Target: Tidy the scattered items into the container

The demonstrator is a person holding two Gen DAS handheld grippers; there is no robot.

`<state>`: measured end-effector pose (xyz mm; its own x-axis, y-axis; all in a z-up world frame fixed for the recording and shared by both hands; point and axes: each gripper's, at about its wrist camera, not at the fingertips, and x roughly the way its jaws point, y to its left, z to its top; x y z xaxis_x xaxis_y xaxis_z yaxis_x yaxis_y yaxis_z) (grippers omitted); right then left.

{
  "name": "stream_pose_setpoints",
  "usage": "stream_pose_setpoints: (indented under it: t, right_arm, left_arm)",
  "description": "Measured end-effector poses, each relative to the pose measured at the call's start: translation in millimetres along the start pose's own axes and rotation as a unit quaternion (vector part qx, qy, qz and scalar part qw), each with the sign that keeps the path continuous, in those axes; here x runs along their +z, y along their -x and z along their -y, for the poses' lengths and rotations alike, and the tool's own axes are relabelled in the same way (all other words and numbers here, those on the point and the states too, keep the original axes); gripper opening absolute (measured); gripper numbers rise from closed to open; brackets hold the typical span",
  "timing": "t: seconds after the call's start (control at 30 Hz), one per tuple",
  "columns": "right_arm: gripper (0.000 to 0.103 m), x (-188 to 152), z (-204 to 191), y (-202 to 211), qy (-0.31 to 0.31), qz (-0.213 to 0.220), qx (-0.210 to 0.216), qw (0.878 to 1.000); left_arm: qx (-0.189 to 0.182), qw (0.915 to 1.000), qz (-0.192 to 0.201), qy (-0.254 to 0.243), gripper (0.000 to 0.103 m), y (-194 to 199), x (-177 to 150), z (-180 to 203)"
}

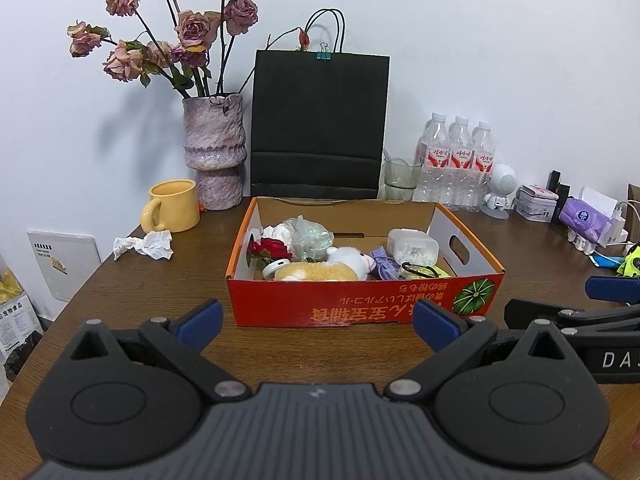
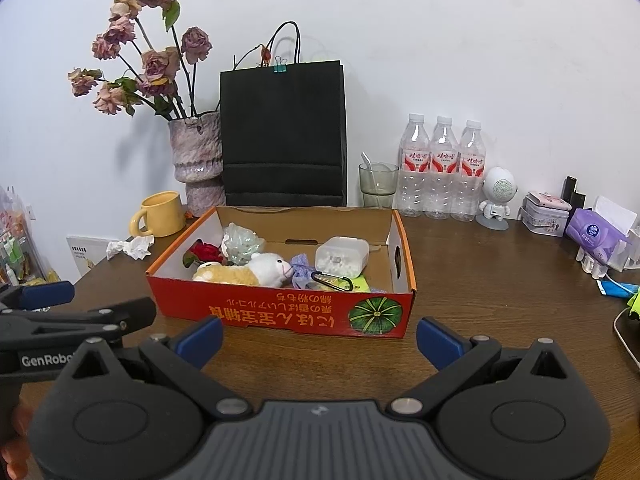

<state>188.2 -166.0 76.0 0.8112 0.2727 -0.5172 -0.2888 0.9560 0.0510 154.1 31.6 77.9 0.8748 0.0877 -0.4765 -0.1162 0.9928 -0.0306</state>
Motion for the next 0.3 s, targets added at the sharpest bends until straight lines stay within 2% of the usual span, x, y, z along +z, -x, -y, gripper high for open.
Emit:
stream_pose_setpoints:
  t: [0.3]
  right_arm:
    - [0.103,-2.8,-0.3,-0.7,-0.001,-0.001,0.002,1.0]
  left_arm:
    - [0.0,0.9999,0.015,-0.001,0.103,3.2,-0.5,0.3]
